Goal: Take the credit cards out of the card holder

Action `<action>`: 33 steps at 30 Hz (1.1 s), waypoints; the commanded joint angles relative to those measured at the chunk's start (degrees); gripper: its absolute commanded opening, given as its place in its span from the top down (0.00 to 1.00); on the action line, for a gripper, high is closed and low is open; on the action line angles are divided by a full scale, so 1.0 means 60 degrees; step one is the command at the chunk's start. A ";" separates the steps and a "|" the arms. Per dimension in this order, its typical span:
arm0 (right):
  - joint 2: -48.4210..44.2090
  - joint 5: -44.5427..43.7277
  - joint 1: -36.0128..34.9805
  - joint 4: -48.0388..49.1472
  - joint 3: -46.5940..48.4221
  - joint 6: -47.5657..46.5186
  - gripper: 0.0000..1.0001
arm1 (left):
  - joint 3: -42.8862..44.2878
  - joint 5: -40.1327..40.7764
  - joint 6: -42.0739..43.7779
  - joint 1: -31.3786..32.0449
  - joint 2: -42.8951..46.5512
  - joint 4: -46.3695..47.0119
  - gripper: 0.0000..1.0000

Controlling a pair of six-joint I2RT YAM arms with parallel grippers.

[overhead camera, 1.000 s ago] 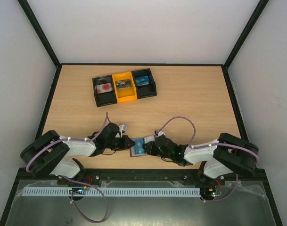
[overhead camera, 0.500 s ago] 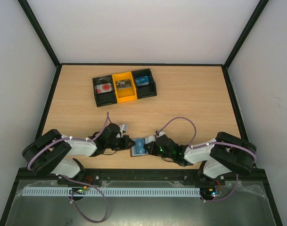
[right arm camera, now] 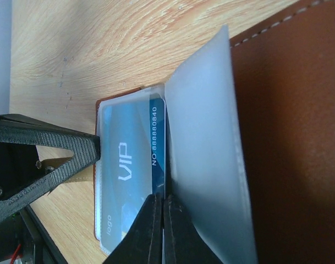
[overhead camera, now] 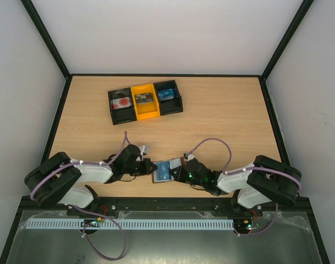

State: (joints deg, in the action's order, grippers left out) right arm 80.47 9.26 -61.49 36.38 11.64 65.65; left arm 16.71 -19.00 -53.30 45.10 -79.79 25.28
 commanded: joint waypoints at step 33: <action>0.0844 0.0292 0.0226 0.0651 0.0141 0.0222 0.98 | -0.0120 0.0589 0.0294 0.0055 0.0086 -0.1413 0.97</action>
State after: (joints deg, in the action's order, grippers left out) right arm 84.47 11.55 -60.34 39.29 13.32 66.78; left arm 16.71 -17.43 -52.88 45.15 -78.17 22.13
